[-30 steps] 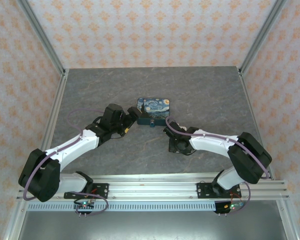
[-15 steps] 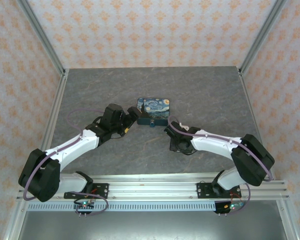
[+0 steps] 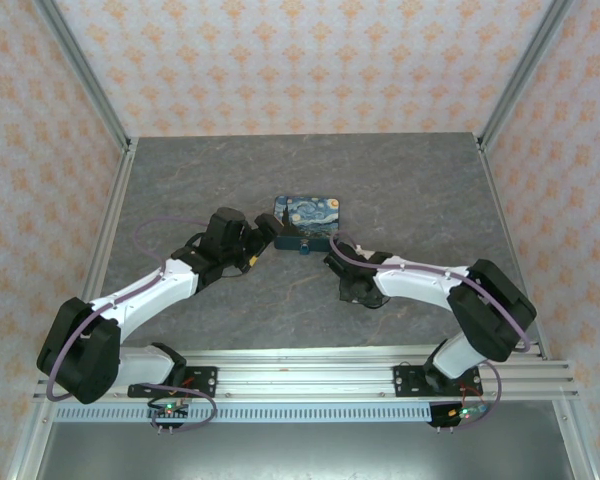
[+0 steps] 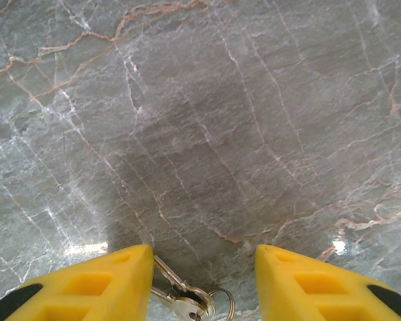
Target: Unlock the padlock with the key
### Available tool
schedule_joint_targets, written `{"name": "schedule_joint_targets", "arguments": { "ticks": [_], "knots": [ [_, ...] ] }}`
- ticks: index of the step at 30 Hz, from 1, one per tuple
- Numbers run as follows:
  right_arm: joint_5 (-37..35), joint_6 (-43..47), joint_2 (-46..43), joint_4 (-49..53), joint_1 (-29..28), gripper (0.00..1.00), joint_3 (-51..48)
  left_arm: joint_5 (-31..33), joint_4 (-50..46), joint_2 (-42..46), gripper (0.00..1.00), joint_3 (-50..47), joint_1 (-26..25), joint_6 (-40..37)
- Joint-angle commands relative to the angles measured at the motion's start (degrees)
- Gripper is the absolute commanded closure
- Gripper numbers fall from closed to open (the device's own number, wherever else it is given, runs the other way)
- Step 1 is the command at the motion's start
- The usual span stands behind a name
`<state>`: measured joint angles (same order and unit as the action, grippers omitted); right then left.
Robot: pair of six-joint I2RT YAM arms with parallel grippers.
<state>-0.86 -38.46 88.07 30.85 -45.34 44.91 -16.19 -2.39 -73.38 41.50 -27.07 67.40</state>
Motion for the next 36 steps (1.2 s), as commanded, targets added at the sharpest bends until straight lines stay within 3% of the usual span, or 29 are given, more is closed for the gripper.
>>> {"name": "schedule_joint_targets", "arguments": {
  "ticks": [1,16,29,36],
  "knots": [
    [0.3,1.7,0.6,2.3,0.1,0.56,-0.9,1.4,-1.4,-0.3,0.01,-0.3,-0.5,-1.0],
    [5.2,6.6,-9.8,7.7,0.2,0.56,-4.0,1.6,-1.0,-0.5,0.0,-0.8,-0.5,-0.8],
    [5.2,-6.8,-11.1,3.7,0.9,0.56,-6.8,1.7,-1.4,-0.2,0.0,-0.8,-0.4,-0.9],
    [7.1,-9.8,-12.1,0.6,0.9,0.56,-9.4,1.8,-1.1,-0.3,0.0,-1.0,-0.5,-0.8]
  ]
}}
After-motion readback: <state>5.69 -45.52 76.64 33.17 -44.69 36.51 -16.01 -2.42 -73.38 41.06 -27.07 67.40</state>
